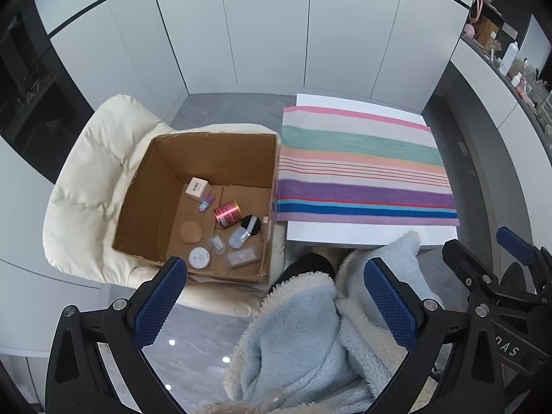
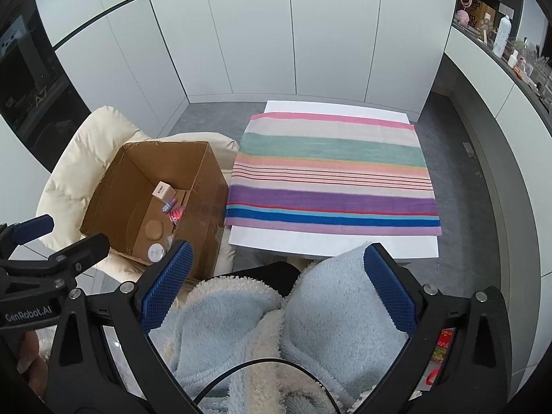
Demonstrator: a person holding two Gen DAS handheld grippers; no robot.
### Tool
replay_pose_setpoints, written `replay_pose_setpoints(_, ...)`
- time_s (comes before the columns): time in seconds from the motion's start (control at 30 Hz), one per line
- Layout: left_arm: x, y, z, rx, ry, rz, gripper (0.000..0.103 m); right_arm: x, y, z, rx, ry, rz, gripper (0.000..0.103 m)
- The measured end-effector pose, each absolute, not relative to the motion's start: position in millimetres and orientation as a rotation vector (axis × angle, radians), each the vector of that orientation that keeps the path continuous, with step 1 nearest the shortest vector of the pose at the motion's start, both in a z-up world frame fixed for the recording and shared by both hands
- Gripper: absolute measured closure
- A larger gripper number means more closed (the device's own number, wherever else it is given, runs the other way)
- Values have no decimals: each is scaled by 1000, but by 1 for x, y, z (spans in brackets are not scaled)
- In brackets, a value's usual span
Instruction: Organize objects
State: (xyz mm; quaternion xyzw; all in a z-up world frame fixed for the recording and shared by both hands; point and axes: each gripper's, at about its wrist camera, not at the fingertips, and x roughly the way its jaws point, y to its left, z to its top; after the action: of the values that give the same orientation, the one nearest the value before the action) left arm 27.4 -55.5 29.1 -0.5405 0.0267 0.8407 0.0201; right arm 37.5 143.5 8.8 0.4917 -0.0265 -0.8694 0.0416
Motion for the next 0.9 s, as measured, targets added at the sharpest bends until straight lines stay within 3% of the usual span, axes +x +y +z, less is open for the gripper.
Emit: replay_pose_setpoints(0.9, 32, -54, 31, -1667, 113, 2631, 0, 43, 147, 13, 1487, -115, -2663, 2)
